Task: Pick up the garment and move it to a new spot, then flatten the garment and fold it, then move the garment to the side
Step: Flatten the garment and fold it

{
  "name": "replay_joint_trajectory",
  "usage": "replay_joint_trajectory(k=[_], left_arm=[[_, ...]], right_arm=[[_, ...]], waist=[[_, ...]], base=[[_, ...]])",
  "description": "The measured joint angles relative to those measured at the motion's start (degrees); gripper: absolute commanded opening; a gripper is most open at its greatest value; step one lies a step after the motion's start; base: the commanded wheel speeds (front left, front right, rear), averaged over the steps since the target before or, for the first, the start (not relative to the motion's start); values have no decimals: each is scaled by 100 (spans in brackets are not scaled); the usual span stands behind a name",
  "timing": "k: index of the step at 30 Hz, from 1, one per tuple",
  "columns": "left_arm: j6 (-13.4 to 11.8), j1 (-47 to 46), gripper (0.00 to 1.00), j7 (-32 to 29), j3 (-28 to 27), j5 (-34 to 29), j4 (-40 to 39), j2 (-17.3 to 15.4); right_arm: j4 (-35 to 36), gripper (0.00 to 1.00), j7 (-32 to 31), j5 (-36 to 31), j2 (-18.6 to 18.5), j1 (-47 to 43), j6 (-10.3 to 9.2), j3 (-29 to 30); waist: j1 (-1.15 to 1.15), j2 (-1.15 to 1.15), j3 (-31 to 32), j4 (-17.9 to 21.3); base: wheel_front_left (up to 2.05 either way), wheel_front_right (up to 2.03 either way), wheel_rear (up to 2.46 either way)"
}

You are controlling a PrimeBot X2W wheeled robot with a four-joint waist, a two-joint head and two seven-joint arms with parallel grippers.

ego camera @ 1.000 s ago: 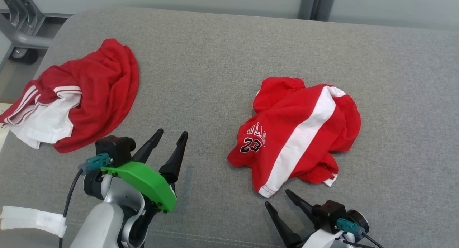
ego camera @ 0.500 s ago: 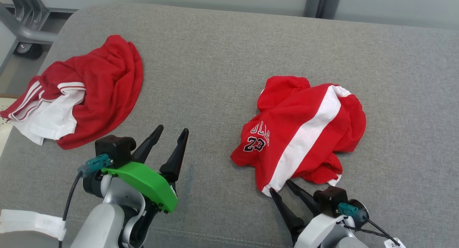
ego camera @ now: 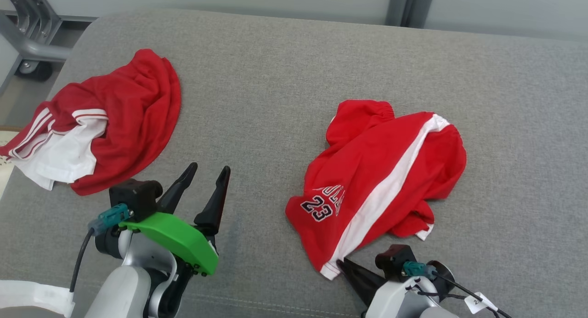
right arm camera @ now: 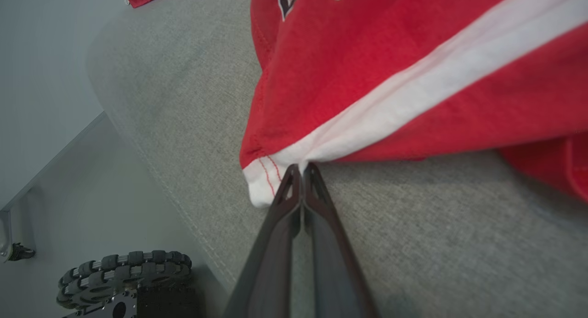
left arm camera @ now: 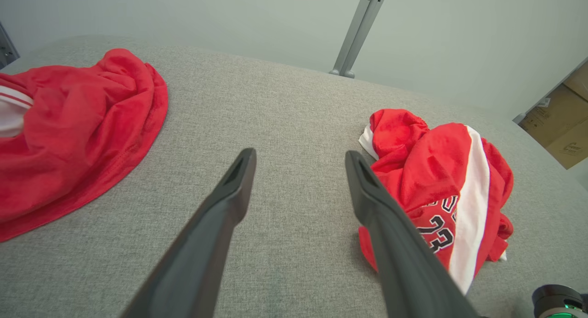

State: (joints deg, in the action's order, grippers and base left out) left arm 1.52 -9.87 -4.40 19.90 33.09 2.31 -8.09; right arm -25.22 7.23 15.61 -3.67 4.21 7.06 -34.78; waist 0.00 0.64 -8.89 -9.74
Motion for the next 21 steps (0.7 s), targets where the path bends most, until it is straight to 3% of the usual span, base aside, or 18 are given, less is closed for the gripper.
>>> replay_joint_trajectory(k=[2,9,21], left_arm=[[-1,40,100,47,-22,0,-31,-7],[0,46,100,51,-27,1,-130,-14],[200,-564,100,-151,444,-157,-493,47]], right_arm=[[24,0,-260,-44,-104,59,7,-178],[522,0,-1145,-24,-976,278,45,-716],[1167,0,-2401,682,-2174,350,52,-780]], waist=[[0,0,13,59],[0,0,60,356],[0,0,96,1100]], base=[[0,0,0],[0,0,0],[0,0,0]])
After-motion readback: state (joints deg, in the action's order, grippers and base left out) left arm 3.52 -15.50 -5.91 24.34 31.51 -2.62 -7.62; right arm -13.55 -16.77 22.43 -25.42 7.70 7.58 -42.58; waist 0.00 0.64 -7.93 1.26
